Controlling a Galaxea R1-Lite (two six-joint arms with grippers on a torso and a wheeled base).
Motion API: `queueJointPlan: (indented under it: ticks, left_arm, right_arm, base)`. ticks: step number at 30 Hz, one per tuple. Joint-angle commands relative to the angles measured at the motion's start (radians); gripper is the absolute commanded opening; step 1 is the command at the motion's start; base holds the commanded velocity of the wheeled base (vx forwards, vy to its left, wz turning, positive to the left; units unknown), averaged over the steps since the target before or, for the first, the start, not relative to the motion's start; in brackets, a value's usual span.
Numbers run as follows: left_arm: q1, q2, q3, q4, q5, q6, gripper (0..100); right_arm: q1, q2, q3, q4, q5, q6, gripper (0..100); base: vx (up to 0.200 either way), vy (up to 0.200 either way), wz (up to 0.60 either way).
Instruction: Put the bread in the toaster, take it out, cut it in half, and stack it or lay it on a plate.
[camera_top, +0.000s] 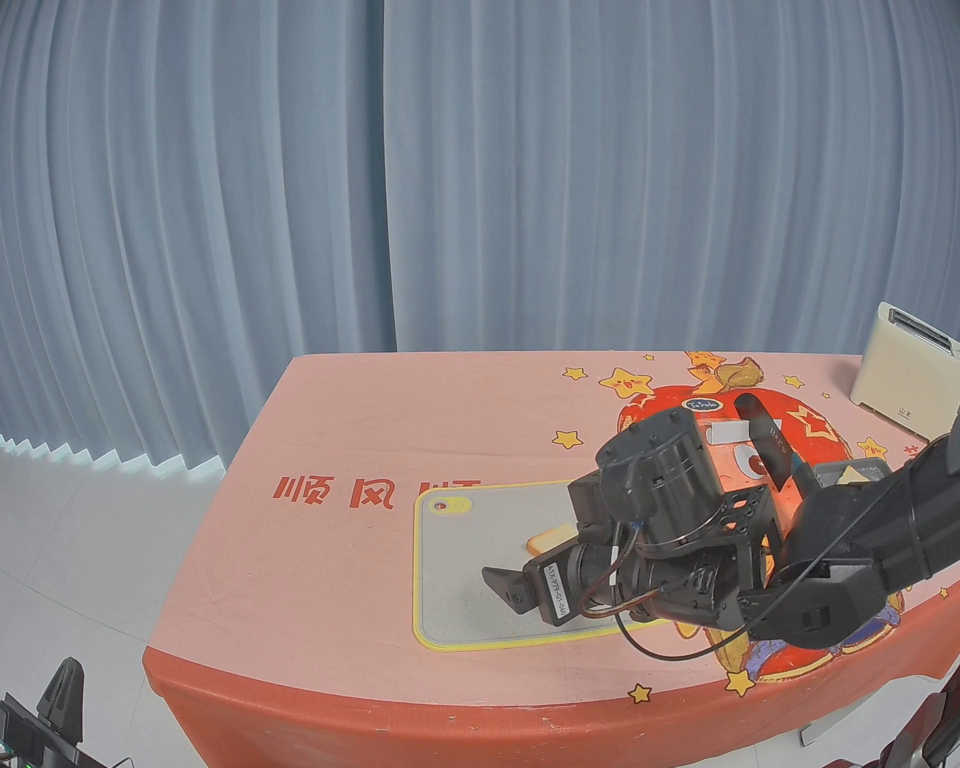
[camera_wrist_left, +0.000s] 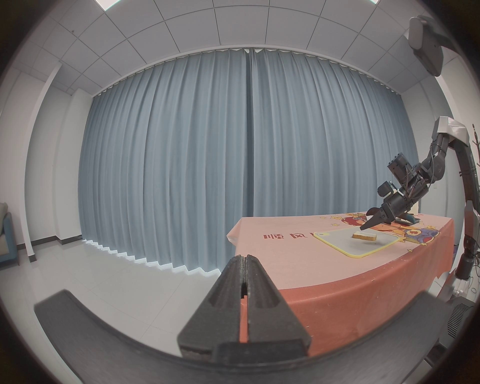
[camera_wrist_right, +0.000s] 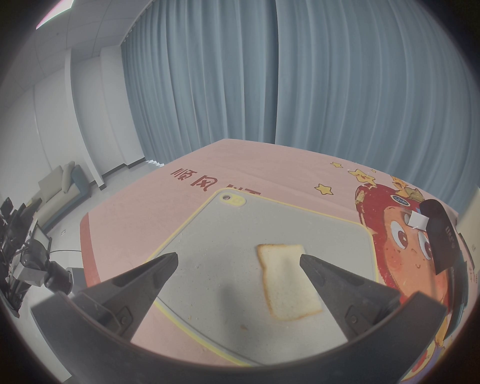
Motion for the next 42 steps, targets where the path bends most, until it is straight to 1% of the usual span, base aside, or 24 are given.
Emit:
queueJointPlan:
  ticks: [1, 8, 31, 32, 39, 42]
  left_arm:
    - [0.0, -0.016, 0.018, 0.0, 0.0, 0.0, 0]
    - [0.0, -0.016, 0.018, 0.0, 0.0, 0.0, 0]
    - [0.0, -0.016, 0.018, 0.0, 0.0, 0.0, 0]
    - [0.0, -0.016, 0.018, 0.0, 0.0, 0.0, 0]
    - [0.0, -0.016, 0.018, 0.0, 0.0, 0.0, 0]
    - [0.0, -0.016, 0.018, 0.0, 0.0, 0.0, 0]
  right_arm:
    - [0.008, 0.039, -0.008, 0.0, -0.001, 0.001, 100]
    - [0.027, 0.063, -0.006, -0.003, -0.015, 0.006, 100]
    - [0.027, 0.101, 0.003, -0.008, -0.016, 0.016, 100]
    - [0.027, 0.101, 0.003, -0.006, -0.016, 0.016, 0]
    - [0.027, 0.098, 0.006, -0.003, -0.018, 0.016, 0]
    - [0.027, 0.091, 0.006, -0.002, -0.025, 0.016, 0]
  base:
    - [0.0, 0.0, 0.0]
    - [0.0, 0.0, 0.0]
    - [0.0, 0.0, 0.0]
    - [0.0, 0.0, 0.0]
    - [0.0, 0.0, 0.0]
    - [0.0, 0.0, 0.0]
